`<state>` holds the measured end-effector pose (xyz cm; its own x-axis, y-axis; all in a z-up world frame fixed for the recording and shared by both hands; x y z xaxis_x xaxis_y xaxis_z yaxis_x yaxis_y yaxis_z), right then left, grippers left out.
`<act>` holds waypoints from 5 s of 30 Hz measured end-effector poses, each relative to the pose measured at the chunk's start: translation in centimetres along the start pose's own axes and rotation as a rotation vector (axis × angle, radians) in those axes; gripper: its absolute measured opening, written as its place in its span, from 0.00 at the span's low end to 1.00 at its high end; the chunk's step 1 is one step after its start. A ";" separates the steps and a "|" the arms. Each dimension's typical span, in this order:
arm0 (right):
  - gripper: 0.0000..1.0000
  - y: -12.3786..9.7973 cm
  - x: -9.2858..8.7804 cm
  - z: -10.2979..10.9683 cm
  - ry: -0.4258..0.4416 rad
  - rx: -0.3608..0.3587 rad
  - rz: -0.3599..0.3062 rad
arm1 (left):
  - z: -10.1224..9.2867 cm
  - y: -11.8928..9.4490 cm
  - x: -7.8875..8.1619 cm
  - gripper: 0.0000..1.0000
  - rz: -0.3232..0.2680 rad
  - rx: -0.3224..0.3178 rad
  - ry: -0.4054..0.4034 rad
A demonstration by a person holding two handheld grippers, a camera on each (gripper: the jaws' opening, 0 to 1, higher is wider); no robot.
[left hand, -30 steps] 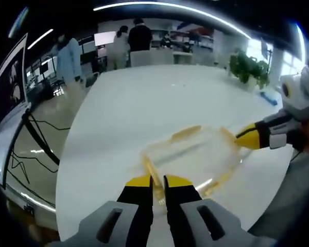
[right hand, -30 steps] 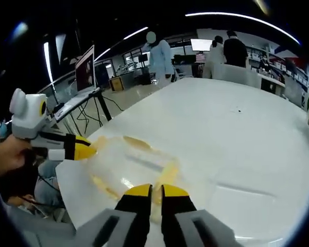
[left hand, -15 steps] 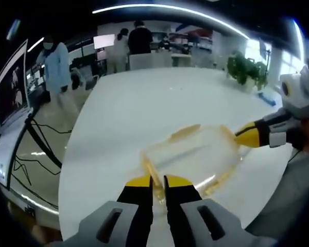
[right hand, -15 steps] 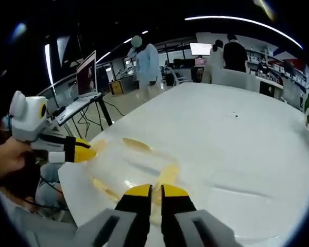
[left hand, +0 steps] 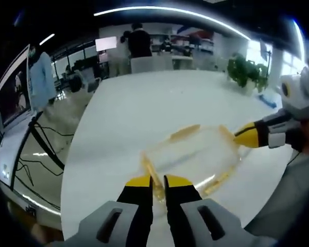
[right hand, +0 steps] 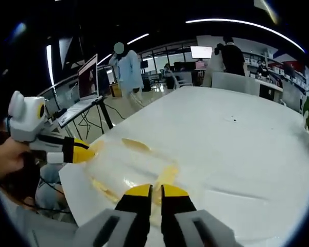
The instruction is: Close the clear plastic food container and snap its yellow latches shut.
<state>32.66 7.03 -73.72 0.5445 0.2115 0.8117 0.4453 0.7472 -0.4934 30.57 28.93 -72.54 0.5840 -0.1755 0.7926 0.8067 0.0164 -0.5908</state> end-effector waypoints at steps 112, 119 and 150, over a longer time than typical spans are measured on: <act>0.01 -10.2 -2.3 -8.0 0.090 -0.176 -0.036 | -12.5 0.9 3.8 0.07 -0.029 -0.195 0.094; 0.01 -10.7 -2.4 -8.5 0.098 -0.185 -0.041 | -13.1 1.1 3.9 0.07 -0.026 -0.210 0.101; 0.01 -12.8 -2.9 -10.4 0.118 -0.242 -0.052 | -15.8 1.9 4.6 0.07 -0.030 -0.273 0.062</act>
<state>32.81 -9.73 -73.00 0.5891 0.0910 0.8029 0.6243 0.5796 -0.5238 33.38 12.60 -72.36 0.5472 -0.2320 0.8042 0.7642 -0.2536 -0.5931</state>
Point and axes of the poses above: the point that each gripper's makers call its tool centre point, and the gripper's own axes: y roughly forward along the fingers, z roughly to its left, x roughly out of its top, the point moved 9 cm from there along -y, roughly backward along the fingers, and after that the axes turned 14 degrees about x, right-handed, at the moved point
